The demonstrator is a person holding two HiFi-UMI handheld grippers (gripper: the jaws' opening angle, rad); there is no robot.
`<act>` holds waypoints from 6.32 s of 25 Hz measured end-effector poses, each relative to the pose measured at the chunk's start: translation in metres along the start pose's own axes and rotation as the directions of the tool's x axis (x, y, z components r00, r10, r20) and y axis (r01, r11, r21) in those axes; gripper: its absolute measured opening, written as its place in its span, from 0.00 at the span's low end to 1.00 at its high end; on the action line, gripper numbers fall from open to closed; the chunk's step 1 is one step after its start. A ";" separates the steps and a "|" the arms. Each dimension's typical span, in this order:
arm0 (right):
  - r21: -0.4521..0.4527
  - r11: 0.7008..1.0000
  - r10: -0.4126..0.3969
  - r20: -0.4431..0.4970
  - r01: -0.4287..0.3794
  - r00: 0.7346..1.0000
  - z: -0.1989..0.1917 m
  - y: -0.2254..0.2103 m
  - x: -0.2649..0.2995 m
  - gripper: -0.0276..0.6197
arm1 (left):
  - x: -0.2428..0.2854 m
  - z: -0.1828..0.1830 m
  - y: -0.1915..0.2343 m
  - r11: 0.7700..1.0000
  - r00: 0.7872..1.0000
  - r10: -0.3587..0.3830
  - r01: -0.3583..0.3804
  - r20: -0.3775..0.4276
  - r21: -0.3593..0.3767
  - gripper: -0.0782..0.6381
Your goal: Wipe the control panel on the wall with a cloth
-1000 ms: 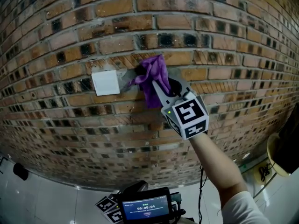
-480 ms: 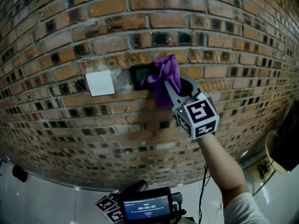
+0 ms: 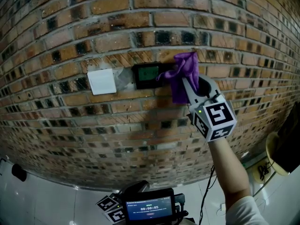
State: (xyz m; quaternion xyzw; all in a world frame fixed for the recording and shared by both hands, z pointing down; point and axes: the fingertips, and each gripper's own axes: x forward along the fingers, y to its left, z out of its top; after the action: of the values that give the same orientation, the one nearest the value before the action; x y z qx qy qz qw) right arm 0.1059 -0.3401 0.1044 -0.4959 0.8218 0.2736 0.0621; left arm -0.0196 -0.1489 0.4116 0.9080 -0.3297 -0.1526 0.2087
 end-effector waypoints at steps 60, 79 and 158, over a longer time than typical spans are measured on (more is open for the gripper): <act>-0.040 0.979 0.199 0.004 -0.199 0.980 0.000 0.105 0.052 0.17 | -0.023 0.004 0.009 0.999 0.999 0.034 -0.034 0.028 -0.009 0.16; -0.040 0.995 0.091 -0.016 -0.092 0.996 -0.013 0.044 0.027 0.17 | -0.015 0.001 0.006 1.000 1.000 0.015 -0.015 0.007 -0.011 0.16; 0.204 0.979 0.052 -0.256 0.001 0.965 -0.096 0.110 -0.157 0.17 | -0.026 -0.005 0.007 0.996 0.997 -0.075 0.073 -0.032 -0.058 0.16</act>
State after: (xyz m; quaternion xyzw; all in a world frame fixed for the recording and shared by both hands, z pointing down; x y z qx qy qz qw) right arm 0.1076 -0.2267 0.2864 -0.5079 0.8527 0.1219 0.0004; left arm -0.0406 -0.1348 0.4234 0.9157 -0.2879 -0.1540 0.2341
